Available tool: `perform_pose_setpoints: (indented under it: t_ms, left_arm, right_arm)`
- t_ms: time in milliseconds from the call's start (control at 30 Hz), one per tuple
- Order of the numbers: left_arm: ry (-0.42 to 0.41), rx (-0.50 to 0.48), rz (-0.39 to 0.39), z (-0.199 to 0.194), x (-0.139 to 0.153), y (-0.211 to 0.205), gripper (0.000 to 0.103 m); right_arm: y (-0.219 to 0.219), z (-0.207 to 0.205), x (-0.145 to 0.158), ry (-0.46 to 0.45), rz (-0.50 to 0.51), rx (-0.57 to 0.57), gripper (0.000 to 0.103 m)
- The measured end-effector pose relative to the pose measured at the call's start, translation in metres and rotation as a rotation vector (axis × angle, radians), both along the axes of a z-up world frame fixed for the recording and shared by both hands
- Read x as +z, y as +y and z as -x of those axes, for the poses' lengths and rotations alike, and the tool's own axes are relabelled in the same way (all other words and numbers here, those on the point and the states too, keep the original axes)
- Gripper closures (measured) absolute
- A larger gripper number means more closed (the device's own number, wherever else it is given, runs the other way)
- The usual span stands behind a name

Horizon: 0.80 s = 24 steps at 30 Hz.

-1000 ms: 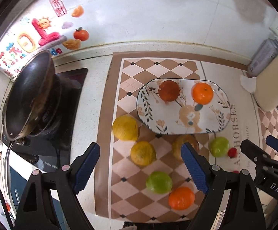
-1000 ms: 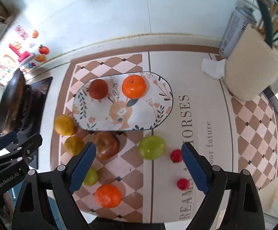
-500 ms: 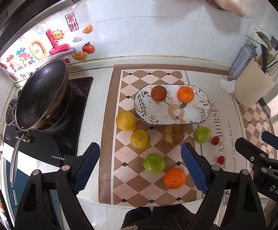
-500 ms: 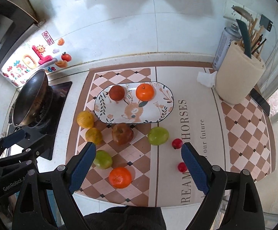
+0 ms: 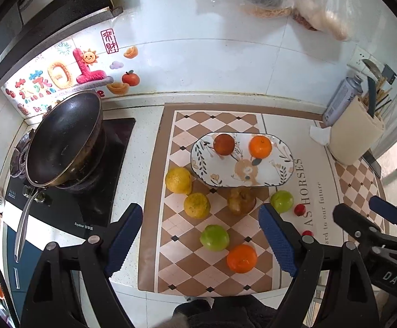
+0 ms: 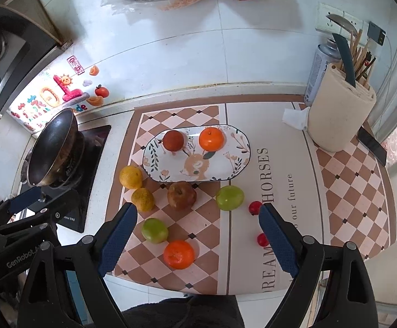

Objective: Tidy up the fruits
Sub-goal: 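Lift both tools away from the plate, then grasp a green apple with each tool and set both on the plate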

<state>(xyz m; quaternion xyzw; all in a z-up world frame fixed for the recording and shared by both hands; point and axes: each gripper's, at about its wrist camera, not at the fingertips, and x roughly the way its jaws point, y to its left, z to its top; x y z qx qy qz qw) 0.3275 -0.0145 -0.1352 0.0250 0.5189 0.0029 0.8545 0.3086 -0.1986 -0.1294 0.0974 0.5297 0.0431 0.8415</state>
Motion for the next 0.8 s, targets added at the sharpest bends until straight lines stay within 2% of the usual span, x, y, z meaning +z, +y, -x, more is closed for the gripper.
perform_pose_setpoints:
  t_ms: [33,100,200,300,367,600,733,800]
  left_arm:
    - [0.011,0.005,-0.012,-0.005,-0.004,0.000,0.016]
    - [0.030,0.017,-0.039,-0.013,-0.013,0.001,0.002]
    - [0.048,0.034,-0.066,-0.021,-0.029,0.004,0.002]
    - [0.109,0.057,-0.086,-0.032,-0.057,0.009,0.002]
    - [0.160,0.063,-0.066,-0.037,-0.078,0.013,0.002]
    - [0.384,0.113,0.032,-0.050,-0.160,0.020,0.002]
    - [0.519,0.132,0.089,-0.054,-0.205,0.017,0.003]
    - [0.560,0.124,0.106,-0.055,-0.220,0.012,0.005]
  right_arm:
    - [-0.001,-0.002,-0.002,0.000,-0.003,-0.003,0.009]
    - [-0.008,-0.010,-0.011,-0.002,-0.014,-0.015,0.007]
    - [-0.015,-0.021,-0.029,0.006,-0.003,-0.032,0.007]
    - [-0.025,-0.037,-0.063,0.079,-0.032,-0.043,0.007]
    - [-0.029,-0.046,-0.085,0.129,-0.059,-0.047,0.007]
    - [-0.034,-0.078,-0.177,0.269,-0.062,-0.061,0.008]
    - [-0.034,-0.092,-0.212,0.327,-0.061,-0.064,0.014]
    - [-0.033,-0.098,-0.224,0.343,-0.057,-0.057,0.014]
